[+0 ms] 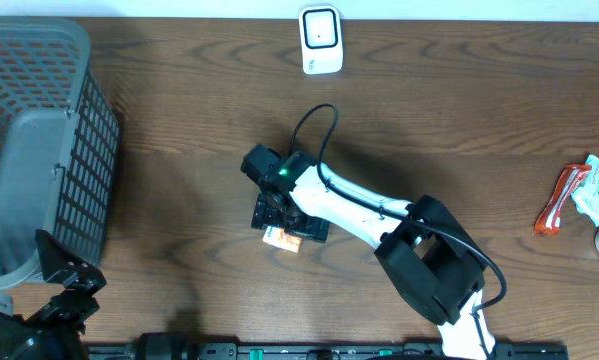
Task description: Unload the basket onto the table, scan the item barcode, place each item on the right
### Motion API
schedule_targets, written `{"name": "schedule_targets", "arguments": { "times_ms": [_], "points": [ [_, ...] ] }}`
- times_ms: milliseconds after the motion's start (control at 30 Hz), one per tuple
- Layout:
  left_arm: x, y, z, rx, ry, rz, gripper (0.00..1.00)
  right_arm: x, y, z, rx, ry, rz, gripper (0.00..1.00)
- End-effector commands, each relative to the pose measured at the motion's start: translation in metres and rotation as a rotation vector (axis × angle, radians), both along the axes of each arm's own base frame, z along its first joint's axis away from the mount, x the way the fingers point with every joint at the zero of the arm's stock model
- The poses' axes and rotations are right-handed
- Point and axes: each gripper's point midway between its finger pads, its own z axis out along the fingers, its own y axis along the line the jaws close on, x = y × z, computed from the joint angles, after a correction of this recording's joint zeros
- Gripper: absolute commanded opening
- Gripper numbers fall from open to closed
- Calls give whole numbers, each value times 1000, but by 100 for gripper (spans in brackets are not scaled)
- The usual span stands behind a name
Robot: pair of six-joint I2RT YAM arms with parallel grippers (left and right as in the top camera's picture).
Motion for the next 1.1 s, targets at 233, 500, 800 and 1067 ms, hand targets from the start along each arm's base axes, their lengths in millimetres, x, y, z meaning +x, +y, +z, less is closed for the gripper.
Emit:
{"name": "schedule_targets", "arguments": {
  "times_ms": [233, 500, 800, 1067],
  "points": [
    [-2, 1, -1, 2, -2, 11, 98, -13, -9, -16, -12, 40, 20, 75],
    [-2, 1, -1, 2, -2, 11, 98, -11, 0, -10, 120, 117, 57, 61],
    [-2, 1, -1, 2, -2, 11, 98, 2, 5, 21, 472, 282, 107, 61],
    [-2, 1, -1, 2, -2, 11, 98, 28, -6, 65, 827, 347, 94, 63]
  ]
}}
